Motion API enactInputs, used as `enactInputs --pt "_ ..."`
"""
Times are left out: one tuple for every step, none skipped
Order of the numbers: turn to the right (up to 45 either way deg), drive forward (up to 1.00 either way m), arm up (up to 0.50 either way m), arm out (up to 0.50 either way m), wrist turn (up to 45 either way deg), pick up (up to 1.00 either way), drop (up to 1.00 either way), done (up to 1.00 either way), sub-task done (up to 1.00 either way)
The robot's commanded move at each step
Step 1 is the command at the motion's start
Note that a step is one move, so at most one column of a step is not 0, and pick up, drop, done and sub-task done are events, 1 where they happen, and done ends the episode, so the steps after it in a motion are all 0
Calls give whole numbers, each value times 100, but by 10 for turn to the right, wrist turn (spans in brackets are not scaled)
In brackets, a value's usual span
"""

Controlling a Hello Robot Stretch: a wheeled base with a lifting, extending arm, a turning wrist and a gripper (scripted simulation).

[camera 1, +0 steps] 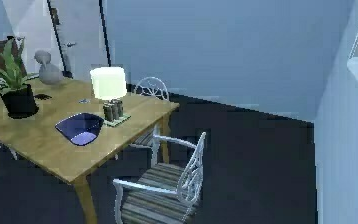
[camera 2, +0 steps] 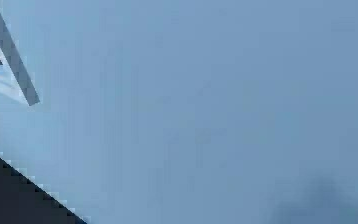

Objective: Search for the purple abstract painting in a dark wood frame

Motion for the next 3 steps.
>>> enactInputs --pt "-450 0 0 0 0 0 0 0 0" --pt "-150 0 0 0 0 0 0 0 0" --pt "0 100 0 0 0 0 0 0 0"
